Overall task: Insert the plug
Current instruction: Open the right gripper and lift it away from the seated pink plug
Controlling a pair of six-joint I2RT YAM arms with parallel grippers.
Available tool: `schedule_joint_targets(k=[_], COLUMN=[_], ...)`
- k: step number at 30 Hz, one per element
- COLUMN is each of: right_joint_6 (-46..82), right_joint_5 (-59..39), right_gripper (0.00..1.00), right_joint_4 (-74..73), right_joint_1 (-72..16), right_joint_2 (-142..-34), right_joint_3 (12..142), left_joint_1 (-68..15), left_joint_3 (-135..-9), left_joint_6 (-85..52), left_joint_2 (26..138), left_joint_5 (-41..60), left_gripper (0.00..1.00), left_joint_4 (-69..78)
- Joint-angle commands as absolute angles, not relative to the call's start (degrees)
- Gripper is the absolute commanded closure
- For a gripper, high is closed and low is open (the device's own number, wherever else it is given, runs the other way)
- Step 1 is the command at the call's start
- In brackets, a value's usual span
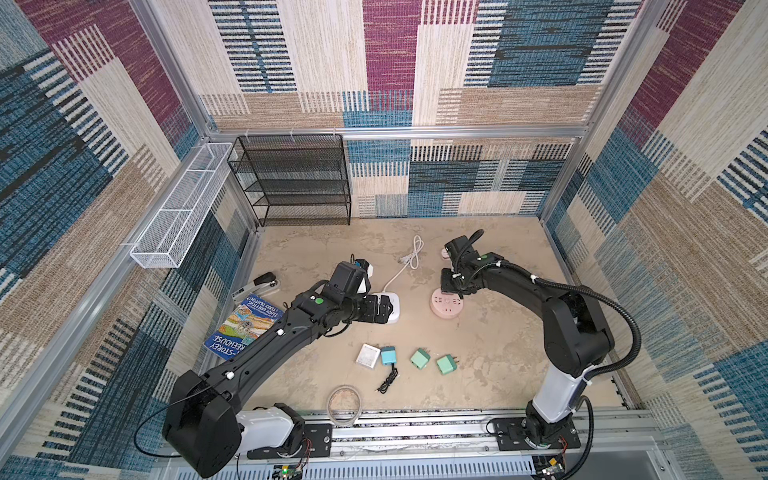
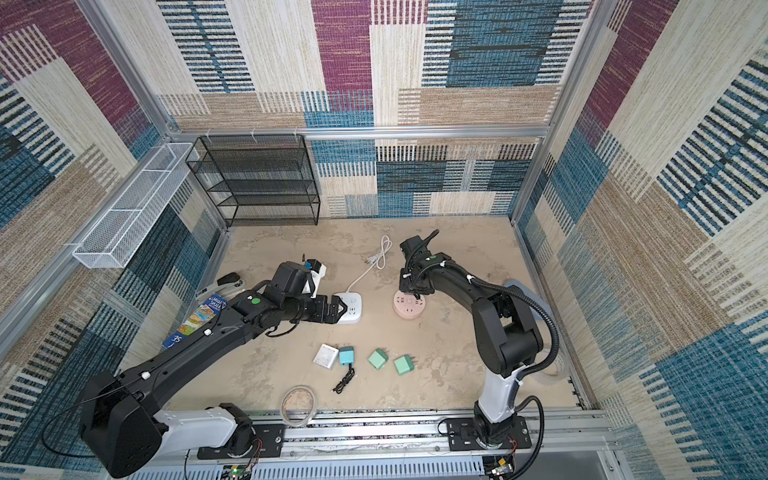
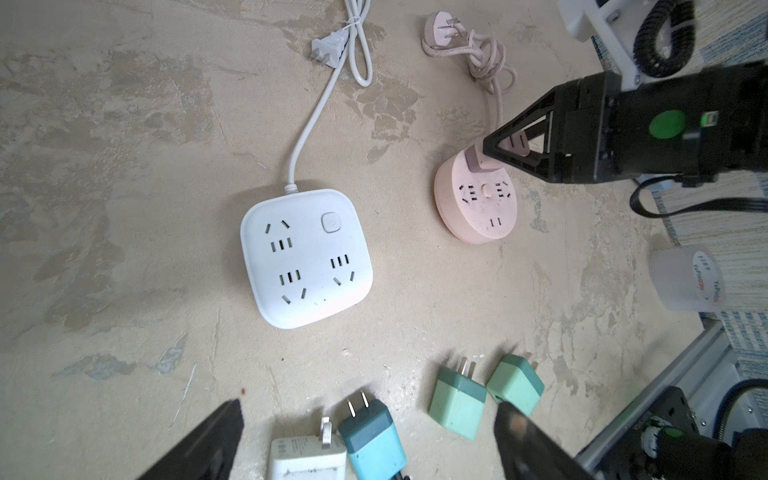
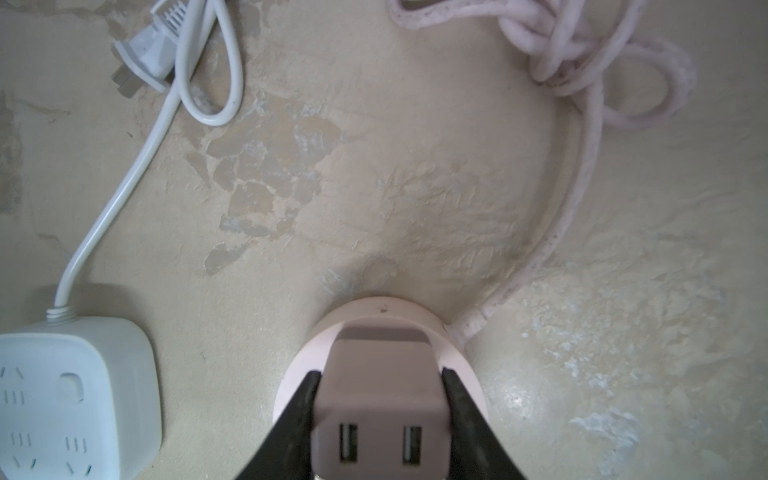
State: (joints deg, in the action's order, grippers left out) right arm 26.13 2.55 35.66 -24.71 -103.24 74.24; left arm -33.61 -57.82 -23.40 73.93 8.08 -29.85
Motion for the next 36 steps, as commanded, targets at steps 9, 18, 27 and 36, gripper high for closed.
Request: schedule_joint_targets(k=[9, 18, 27, 36], right_joint_6=[29.6, 27.9, 36.5, 44.1], right_joint_5=[2.9, 5.7, 11.9, 8.2], right_gripper=[0.33, 0.34, 0.38, 0.43], right_joint_4=[36.5, 36.6, 40.1, 45.8], right_joint_1=[-27.8, -29.4, -47.1, -56.7], right_joint_2=[-100.0, -88.8, -75.7, -72.0], right_joint_3=[76.6, 73.6, 56.4, 50.4], left_joint_1=[-33.6, -33.6, -33.6, -33.6], left_joint_3=[-56.8, -57.4, -55.7, -55.1], left_joint_6=[-22.6, -22.5, -23.2, -23.7], left_joint_2=[73.7, 74.3, 72.0, 73.2], left_joint_5=[9.0, 9.0, 8.9, 12.0], left_gripper=[0.01, 0.01, 0.01, 0.01], left_joint_4=[-28.6, -28.3, -26.0, -25.3])
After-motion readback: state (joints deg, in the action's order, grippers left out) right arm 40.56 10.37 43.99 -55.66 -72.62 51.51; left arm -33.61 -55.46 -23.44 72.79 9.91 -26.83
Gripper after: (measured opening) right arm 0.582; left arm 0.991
